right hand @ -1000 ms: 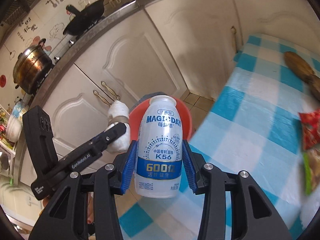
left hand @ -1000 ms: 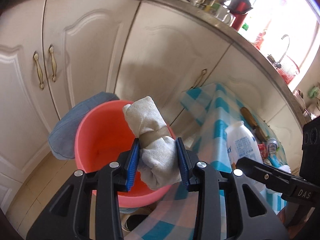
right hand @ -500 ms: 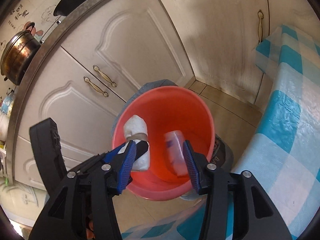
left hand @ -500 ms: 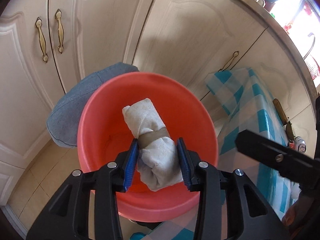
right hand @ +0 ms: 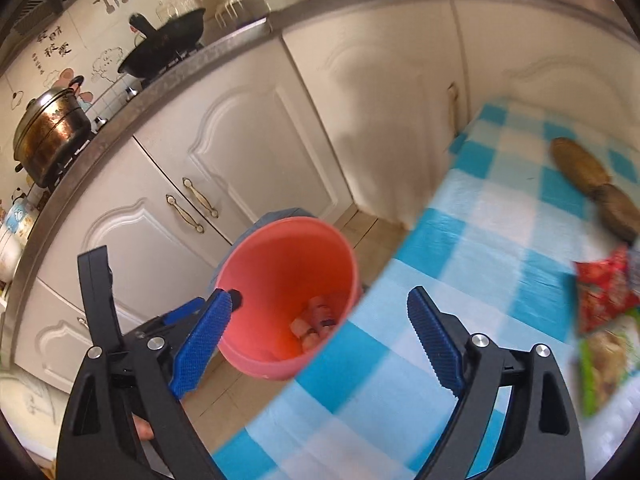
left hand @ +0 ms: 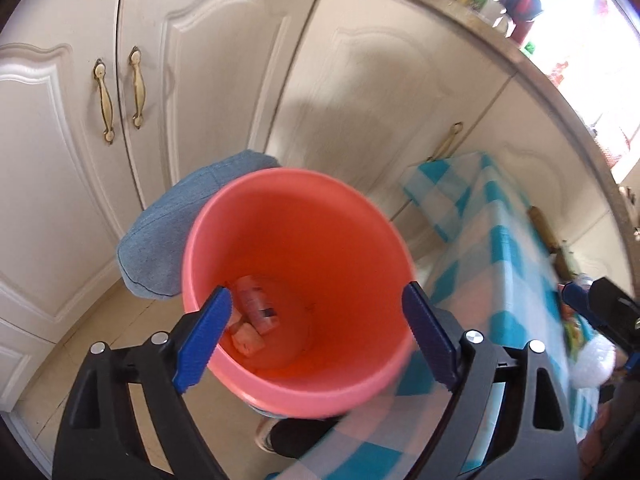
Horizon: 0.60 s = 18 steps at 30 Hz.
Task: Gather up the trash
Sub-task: 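Return both tools to the table and grasp the white foam net with left tool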
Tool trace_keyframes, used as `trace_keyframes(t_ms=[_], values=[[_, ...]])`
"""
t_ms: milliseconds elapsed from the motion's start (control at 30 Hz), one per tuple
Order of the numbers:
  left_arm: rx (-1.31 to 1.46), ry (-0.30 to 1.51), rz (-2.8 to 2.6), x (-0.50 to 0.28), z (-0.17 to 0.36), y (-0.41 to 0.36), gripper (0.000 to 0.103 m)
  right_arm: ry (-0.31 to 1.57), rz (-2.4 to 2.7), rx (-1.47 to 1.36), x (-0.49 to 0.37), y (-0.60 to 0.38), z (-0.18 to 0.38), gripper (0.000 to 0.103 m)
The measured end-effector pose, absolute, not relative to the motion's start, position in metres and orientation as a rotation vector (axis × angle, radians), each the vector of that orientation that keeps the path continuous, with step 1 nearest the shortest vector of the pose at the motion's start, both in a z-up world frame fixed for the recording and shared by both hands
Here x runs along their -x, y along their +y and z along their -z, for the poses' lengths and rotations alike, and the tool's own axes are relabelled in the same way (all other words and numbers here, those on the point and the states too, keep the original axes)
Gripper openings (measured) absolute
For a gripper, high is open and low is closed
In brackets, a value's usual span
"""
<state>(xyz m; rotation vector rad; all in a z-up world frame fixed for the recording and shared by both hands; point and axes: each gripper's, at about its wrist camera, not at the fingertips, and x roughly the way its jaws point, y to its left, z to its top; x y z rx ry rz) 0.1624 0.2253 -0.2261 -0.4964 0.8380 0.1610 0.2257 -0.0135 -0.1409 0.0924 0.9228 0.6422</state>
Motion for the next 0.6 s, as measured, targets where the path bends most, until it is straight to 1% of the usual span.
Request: trace_keyframes(t_ms=[200, 400, 467, 600], values=[[0.493, 0.799, -0.108, -0.143, 0.197, 0.2, 0.089, 0.844, -0.592, -0.103, -0.193, -0.056, 0.129, 0.09], [0.401, 0.75, -0.042, -0.128, 0.166, 0.154, 0.09, 0.818, -0.538, -0.146, -0.167, -0.108, 0.126, 0.09], [0.378, 0.744, 0.002, -0.126, 0.158, 0.137, 0.09, 0.813, -0.51, -0.176, -0.161, -0.128, 0.126, 0.092], [0.322, 0.742, 0.107, -0.125, 0.143, 0.099, 0.09, 0.797, -0.456, -0.239, -0.149, -0.172, 0.125, 0.092]])
